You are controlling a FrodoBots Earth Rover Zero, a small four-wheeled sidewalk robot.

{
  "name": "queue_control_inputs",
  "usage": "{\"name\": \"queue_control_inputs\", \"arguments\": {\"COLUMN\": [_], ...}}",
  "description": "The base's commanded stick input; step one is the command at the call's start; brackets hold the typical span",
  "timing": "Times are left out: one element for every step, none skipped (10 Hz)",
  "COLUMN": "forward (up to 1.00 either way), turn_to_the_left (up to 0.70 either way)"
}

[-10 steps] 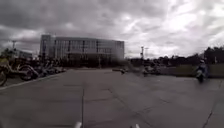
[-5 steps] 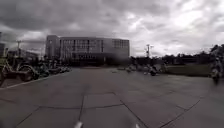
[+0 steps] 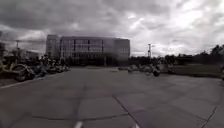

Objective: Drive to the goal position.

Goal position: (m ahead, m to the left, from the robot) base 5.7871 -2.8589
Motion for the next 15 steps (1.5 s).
{"name": "queue_control_inputs", "arguments": {"forward": [0.7, 0.7, 0.7, 0.7, 0.7, 0.7, 0.7, 0.7, 0.7, 0.7, 0.7, 0.7, 0.7, 0.7, 0.7], "turn_to_the_left": [0.0, 0.0, 0.0, 0.0, 0.0, 0.0, 0.0, 0.0, 0.0, 0.0, 0.0, 0.0, 0.0, 0.0, 0.21]}}
